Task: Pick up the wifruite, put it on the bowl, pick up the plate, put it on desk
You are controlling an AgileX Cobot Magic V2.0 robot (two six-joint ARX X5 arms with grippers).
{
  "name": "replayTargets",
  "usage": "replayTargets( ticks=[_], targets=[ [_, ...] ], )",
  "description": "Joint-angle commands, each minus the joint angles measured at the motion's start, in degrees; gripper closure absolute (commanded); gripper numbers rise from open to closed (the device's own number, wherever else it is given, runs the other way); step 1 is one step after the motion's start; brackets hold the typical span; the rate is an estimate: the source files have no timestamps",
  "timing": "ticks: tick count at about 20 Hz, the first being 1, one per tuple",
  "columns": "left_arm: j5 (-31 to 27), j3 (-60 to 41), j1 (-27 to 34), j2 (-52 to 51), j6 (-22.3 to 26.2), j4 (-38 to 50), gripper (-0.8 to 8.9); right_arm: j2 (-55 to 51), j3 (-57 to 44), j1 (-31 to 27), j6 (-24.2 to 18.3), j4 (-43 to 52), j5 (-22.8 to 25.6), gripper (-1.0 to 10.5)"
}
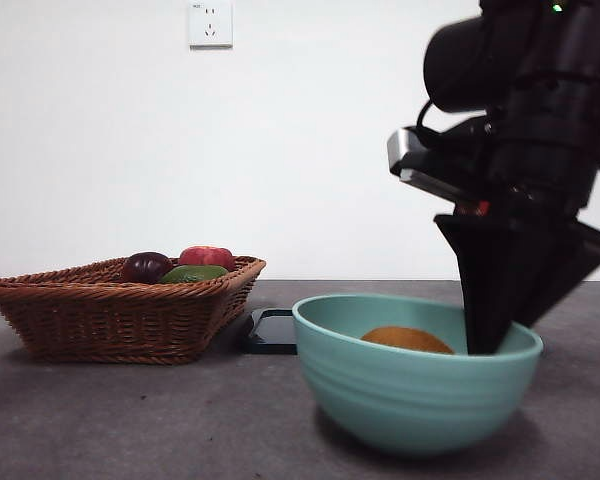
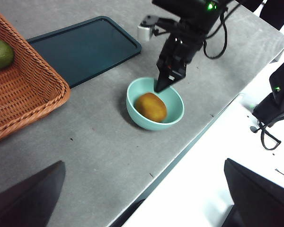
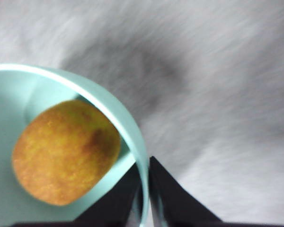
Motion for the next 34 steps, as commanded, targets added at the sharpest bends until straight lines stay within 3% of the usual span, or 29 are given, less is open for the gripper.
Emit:
replayTargets(
  ticks=[1,7,15,28,30,34],
  targets=[
    [-0.1,0.7,-0.7,0.1,0.2,0.5,2.51,2.1,5.8,0.2,0.3,-2.7,3.2,9.4],
    [-0.1,0.7,-0.7,0.1,0.2,1.2,2.51,13.5,26.0,-3.7,-4.7,-14.5,8.0,9.4],
    [-0.1,0.7,-0.7,0.1,0.1,1.2,2.51,31.2,49.7,-9.1,-6.9,-19.5,7.8,9.4],
    [-0.1,0.7,-0.7,0.1,0.1,1.3,2.51,36.6,52.8,-11.1,-6.7,-18.4,6.4,9.4],
    [-0.1,0.7,-0.7,0.1,0.1,1.3,2.51,36.5,52.8,-11.1,-6.7,-17.9,6.4,8.7],
    [-0.1,0.7,-0.7,0.1,0.1,1.3,2.51,35.6,54.1,-11.3,-6.7,-20.0,9.7,5.6]
  ],
)
